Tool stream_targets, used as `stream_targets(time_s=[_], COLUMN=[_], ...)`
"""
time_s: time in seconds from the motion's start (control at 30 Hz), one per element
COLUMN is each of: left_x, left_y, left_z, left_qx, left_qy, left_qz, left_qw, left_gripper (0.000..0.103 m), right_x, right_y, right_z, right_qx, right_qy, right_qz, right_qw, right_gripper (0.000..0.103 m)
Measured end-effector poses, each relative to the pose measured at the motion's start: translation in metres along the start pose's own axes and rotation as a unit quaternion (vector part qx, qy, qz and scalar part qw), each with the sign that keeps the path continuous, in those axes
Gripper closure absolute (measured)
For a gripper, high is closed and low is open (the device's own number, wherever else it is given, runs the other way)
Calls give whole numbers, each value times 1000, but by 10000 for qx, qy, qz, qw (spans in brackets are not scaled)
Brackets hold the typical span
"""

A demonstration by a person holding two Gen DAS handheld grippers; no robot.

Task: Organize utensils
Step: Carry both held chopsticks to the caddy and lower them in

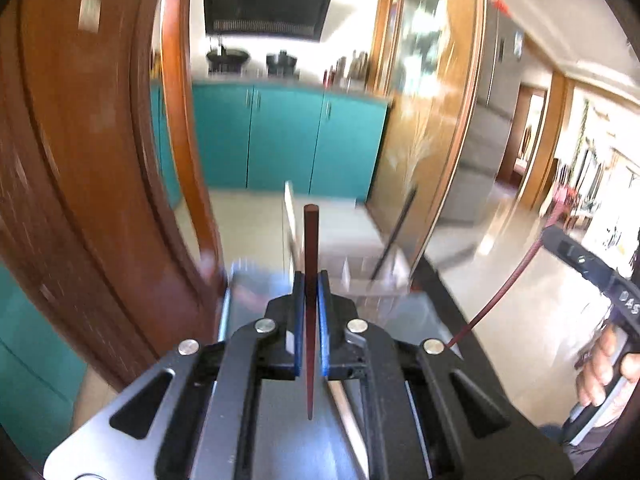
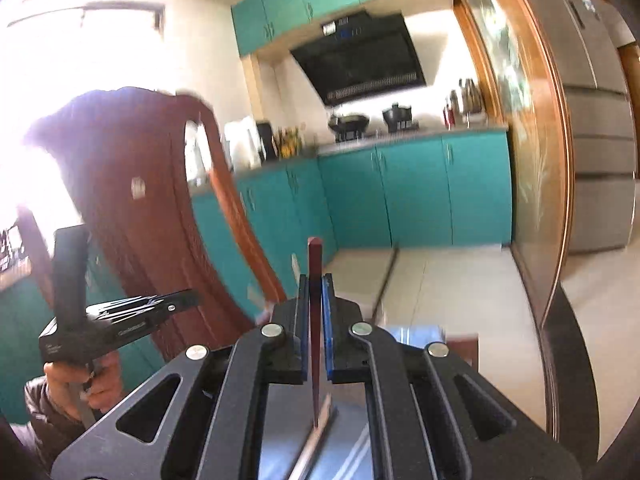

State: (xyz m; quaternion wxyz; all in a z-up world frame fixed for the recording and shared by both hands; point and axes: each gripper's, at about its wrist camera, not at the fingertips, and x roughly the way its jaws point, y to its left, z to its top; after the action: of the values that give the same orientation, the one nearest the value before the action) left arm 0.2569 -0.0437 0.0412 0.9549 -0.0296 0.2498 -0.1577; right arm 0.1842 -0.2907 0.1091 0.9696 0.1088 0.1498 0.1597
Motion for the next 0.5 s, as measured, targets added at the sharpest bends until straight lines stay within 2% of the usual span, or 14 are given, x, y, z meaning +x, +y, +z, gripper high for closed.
stream_targets(time_s=[0.1, 0.17, 0.27, 0.37, 0.43, 0.5], left_x=[-9, -17, -24, -12, 4, 31], left_y=[2, 2, 18, 23, 21, 21], left_z=[44, 59, 78, 77, 71, 64], left_qx=[-202, -390, -878, -1174, -1140, -1071], left_qy=[-412, -645, -1213, -1651, -1559, -1308], left_qz=[-29, -29, 8, 300, 562, 717], left_qw=[9989, 9971, 9887, 9788, 9796, 9830], left_gripper=[96, 96, 96, 96, 96, 96], right_x=[10, 13, 25, 49, 67, 80], right_y=[1, 3, -7, -13, -17, -17], right_z=[26, 37, 38, 26, 18, 10], right_qx=[106, 227, 483, 459, 440, 343], right_qy=[-298, -624, -1001, -915, -695, -498], right_qz=[-97, -181, -294, -626, -648, -663], right_qw=[9995, 9976, 9934, 9928, 9945, 9960], right_gripper=[96, 96, 96, 96, 96, 96])
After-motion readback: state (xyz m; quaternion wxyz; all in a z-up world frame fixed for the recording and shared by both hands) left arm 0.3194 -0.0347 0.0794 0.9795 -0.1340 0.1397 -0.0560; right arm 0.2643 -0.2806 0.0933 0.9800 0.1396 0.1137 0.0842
